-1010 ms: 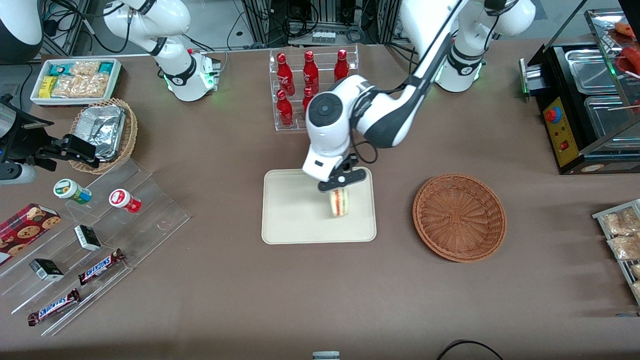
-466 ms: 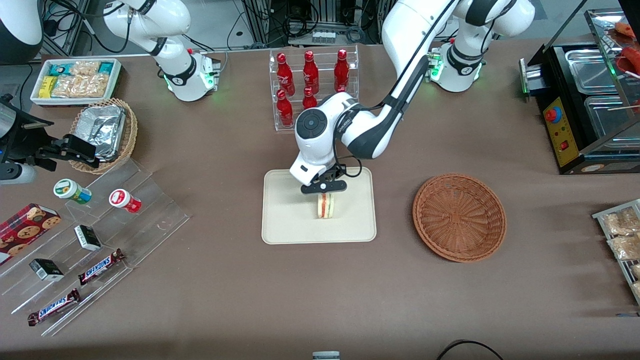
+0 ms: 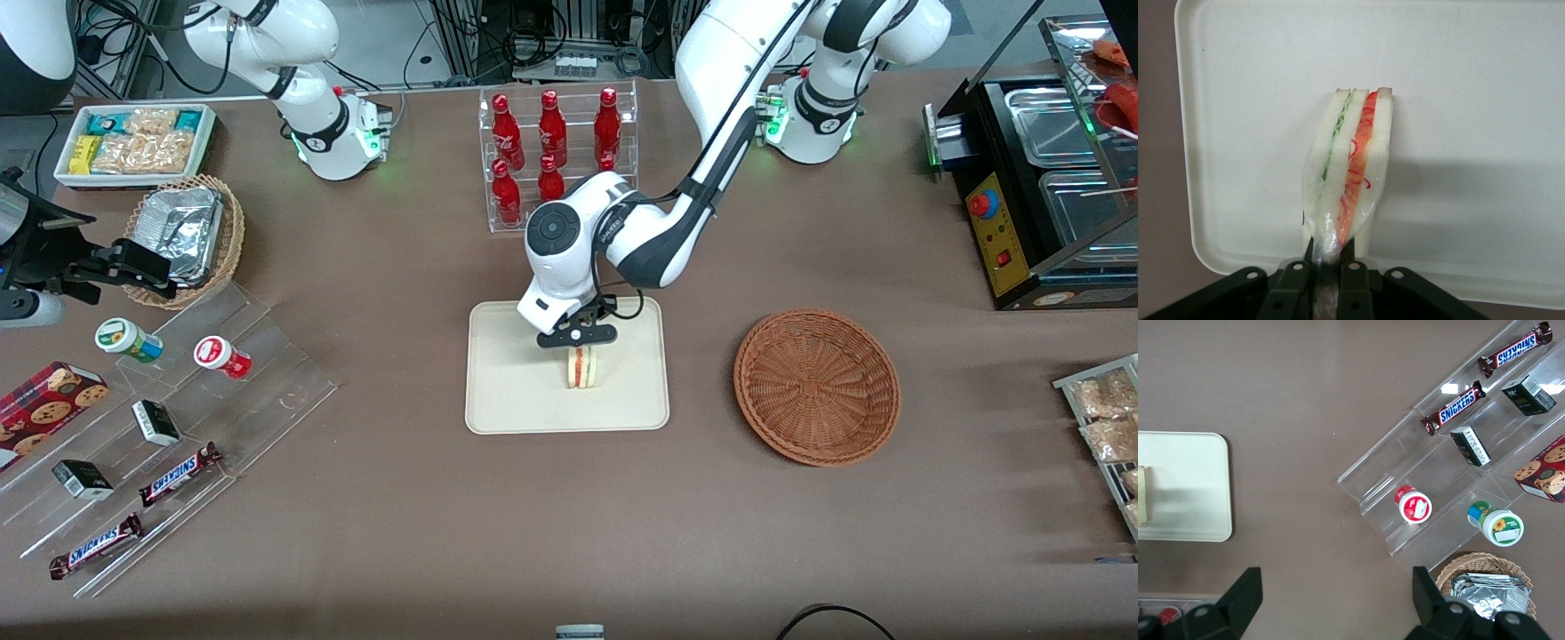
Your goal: Place sandwich from basket to tray
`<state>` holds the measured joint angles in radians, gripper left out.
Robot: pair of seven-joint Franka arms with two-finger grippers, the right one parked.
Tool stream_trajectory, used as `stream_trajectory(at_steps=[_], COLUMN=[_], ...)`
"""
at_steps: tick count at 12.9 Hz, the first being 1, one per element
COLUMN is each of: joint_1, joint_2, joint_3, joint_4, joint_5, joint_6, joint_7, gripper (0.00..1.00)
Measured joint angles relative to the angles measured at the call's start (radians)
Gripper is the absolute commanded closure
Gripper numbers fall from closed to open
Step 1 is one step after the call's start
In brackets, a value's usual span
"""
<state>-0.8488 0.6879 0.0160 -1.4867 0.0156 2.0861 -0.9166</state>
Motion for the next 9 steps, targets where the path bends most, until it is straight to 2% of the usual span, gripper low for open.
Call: stream_trajectory(at_steps=[1, 5, 9], joint_1=[0.000, 0.000, 0.039], joint_2=[0.001, -0.007, -0.152], joint_3=[0.000, 0.006, 0.025], joint_4=[0.001, 0.025, 0.060], joint_5=[0.000, 0.000, 0.000], joint_6=[0.000, -0.007, -0.216], joint_7=[0.000, 0.000, -0.001], gripper=[0.02, 0.01, 0.01])
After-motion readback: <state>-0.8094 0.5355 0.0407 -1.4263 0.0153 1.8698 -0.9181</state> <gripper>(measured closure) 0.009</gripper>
